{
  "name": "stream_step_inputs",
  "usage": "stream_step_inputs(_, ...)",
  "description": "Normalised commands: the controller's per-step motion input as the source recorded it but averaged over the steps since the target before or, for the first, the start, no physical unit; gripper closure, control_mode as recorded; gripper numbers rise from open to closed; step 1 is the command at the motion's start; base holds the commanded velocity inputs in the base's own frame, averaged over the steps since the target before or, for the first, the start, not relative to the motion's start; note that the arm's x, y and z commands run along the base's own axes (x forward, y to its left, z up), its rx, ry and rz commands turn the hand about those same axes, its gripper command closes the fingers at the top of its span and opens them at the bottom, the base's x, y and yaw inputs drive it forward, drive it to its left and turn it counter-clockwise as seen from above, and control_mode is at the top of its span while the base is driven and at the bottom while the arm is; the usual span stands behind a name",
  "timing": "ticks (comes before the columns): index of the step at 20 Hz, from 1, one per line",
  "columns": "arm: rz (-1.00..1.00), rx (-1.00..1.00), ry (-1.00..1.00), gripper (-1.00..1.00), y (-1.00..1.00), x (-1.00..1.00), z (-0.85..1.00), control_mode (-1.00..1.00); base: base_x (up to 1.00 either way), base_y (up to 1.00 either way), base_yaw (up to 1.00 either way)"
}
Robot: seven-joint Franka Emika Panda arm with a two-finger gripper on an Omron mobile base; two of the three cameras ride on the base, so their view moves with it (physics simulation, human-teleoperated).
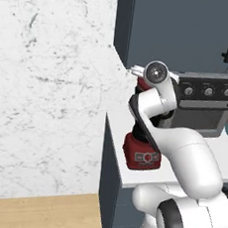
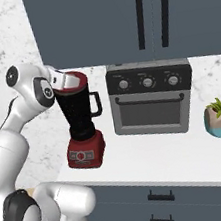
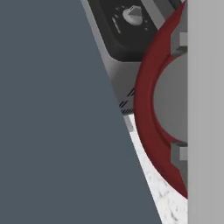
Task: Close the lid blender by securely placing the lid on top.
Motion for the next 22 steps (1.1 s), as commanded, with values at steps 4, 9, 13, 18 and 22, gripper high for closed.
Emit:
stream_step_inputs(4,0.0,0.0,0.02,1.0,0.0,0.0,-0.16,-1.0,0.0,0.0,0.0)
stream_step_inputs(9,0.0,-0.05,0.11,1.0,0.0,-0.03,-0.12,-1.0,0.0,0.0,0.0)
stream_step_inputs(13,0.0,-0.08,0.23,1.0,0.0,-0.01,-0.09,-1.0,0.0,0.0,0.0)
stream_step_inputs(18,0.0,-0.13,0.16,1.0,0.06,0.0,-0.03,-1.0,0.0,0.0,0.0)
stream_step_inputs(22,0.01,-0.2,0.07,1.0,0.02,-0.06,-0.37,-1.0,0.0,0.0,0.0)
